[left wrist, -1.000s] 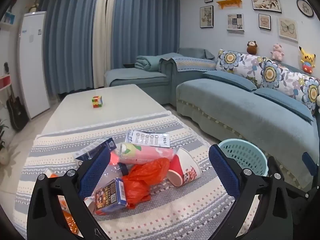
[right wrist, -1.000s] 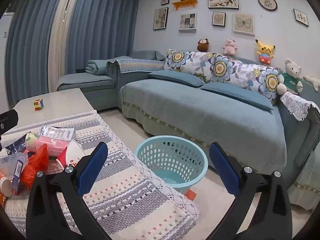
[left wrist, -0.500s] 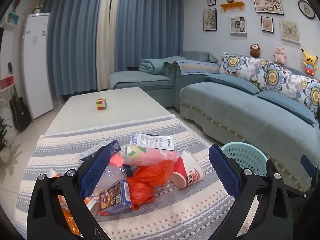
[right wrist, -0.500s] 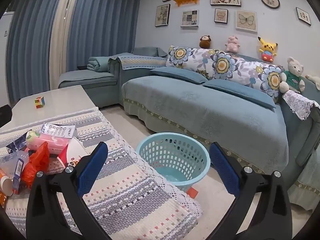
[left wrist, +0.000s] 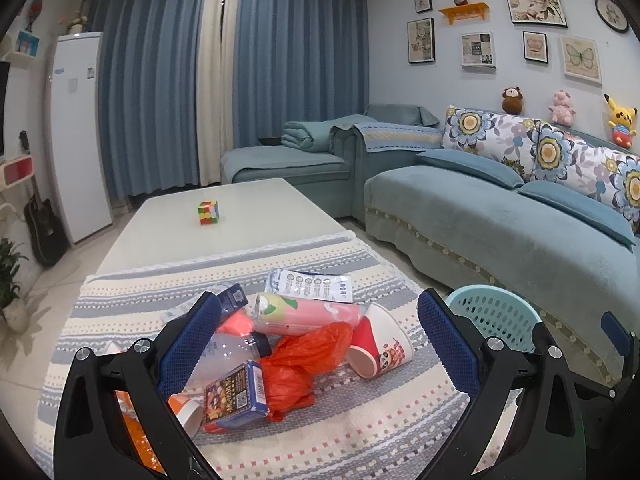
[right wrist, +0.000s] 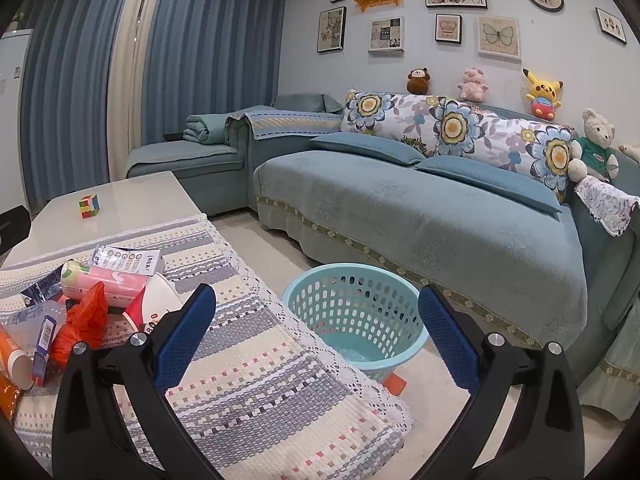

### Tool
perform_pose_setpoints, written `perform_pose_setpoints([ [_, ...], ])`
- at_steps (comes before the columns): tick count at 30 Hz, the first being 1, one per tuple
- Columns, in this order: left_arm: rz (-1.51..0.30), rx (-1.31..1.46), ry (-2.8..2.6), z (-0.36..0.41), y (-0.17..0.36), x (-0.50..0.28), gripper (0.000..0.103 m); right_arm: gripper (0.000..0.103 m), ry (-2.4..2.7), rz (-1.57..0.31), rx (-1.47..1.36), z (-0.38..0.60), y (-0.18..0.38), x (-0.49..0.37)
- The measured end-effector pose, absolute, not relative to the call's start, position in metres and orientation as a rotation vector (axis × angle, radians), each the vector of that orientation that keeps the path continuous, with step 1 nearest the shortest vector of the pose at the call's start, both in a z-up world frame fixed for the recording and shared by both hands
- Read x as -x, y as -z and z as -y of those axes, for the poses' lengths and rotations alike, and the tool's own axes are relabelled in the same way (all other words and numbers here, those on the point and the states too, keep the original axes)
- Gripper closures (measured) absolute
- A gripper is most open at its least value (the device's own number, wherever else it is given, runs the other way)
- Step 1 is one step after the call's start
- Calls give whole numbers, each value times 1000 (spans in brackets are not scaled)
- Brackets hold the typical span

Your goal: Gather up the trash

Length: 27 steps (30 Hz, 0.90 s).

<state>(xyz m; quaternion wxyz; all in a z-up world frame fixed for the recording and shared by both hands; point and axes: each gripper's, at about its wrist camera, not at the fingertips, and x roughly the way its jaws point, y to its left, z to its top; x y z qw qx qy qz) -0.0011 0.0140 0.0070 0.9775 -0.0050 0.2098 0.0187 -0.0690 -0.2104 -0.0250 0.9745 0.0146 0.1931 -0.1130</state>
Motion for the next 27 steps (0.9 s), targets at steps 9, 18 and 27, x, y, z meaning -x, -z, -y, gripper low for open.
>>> perform_pose_setpoints([
  [9,-419,13,-39,-14,-8,2,7,7,224,-400,-38,211,26,66],
  [18,-417,18,-42,-12,-11,5,7,7,222,-406,-39,210,29,64],
  [27,-417,19,-44,-10,-11,6,7,7,216,-413,-46,212,30,63],
])
